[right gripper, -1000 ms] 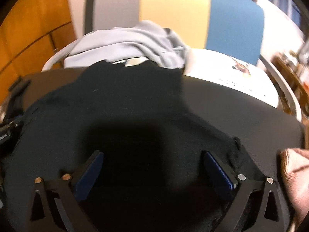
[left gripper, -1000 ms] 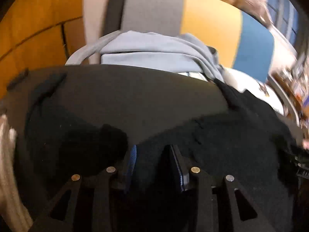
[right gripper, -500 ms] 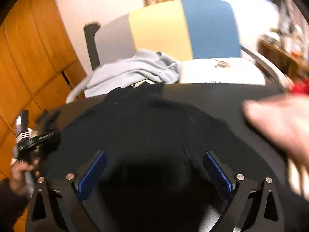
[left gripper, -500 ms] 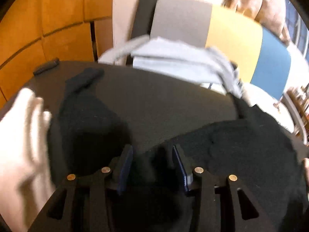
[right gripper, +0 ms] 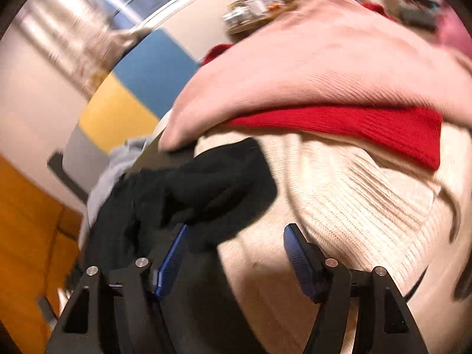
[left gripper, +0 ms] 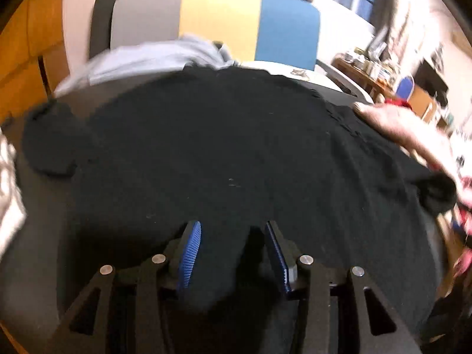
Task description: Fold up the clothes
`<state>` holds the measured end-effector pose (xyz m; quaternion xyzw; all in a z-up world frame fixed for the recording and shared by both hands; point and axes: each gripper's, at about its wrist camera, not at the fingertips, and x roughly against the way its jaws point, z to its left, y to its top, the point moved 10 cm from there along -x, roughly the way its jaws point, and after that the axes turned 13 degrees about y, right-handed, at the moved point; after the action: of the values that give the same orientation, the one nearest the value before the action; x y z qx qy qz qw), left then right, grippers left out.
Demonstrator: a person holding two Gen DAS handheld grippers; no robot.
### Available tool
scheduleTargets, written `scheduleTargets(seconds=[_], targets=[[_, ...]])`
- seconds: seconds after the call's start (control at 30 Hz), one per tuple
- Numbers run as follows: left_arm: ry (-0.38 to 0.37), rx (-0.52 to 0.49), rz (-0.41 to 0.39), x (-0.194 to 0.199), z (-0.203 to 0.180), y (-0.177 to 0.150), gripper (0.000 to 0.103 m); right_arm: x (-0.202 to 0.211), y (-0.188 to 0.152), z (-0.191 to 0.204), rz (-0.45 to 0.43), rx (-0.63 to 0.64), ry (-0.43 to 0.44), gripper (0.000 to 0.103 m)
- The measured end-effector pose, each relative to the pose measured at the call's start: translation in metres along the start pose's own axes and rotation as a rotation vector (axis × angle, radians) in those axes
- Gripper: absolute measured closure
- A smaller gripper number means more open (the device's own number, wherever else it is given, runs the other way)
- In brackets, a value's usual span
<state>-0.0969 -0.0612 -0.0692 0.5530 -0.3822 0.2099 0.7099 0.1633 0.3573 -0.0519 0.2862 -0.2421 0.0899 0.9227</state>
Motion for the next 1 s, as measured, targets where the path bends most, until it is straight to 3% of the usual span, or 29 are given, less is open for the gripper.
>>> scheduleTargets(seconds=[0.13, 0.23, 0.3, 0.37, 0.43, 0.5, 0.6, 0.67, 0.73, 0.77, 0.87, 1.0], targets=[[0.016, -0.05, -0.002, 0.005, -0.005, -0.008, 0.053, -0.011, 0.013, -0.001, -0.056, -0.005, 0.009, 0.034], [-0.001, -0.036, 0.005, 0.006, -0.009, -0.006, 0.05, -0.023, 0.022, 0.0, -0.068, 0.056, -0.054, 0.036], [-0.008, -0.036, 0.001, 0.008, -0.01, -0.009, 0.048, -0.026, 0.027, -0.002, -0.068, 0.076, -0.083, 0.05], [-0.007, -0.047, -0.007, 0.01, -0.012, -0.011, 0.046, -0.03, 0.032, -0.002, -0.065, 0.05, -0.054, 0.083], [-0.017, -0.05, -0.001, 0.014, -0.012, -0.012, 0.046, -0.03, 0.037, 0.001, -0.066, 0.025, -0.016, 0.086], [-0.122, -0.032, 0.024, 0.02, -0.022, -0.006, 0.046, -0.027, 0.041, 0.001, -0.069, 0.001, 0.004, 0.086], [-0.362, -0.062, 0.011, 0.042, -0.06, 0.018, 0.045, -0.027, 0.042, -0.006, -0.069, -0.076, 0.055, 0.086], [-0.528, -0.14, -0.002, 0.062, -0.101, 0.031, 0.044, -0.031, 0.039, -0.005, -0.077, -0.156, 0.148, 0.086], [-0.7, -0.193, 0.042, 0.077, -0.147, 0.035, 0.043, -0.029, 0.036, -0.001, -0.091, -0.234, 0.271, 0.086], [-0.743, -0.211, 0.054, 0.078, -0.168, 0.038, 0.041, -0.028, 0.035, -0.001, -0.093, -0.252, 0.303, 0.086], [-0.758, -0.271, 0.084, 0.068, -0.218, 0.045, 0.04, -0.026, 0.035, -0.003, -0.096, -0.287, 0.36, 0.086], [-0.798, -0.399, 0.043, 0.064, -0.276, 0.053, 0.04, -0.027, 0.034, -0.009, -0.078, -0.322, 0.397, 0.085]])
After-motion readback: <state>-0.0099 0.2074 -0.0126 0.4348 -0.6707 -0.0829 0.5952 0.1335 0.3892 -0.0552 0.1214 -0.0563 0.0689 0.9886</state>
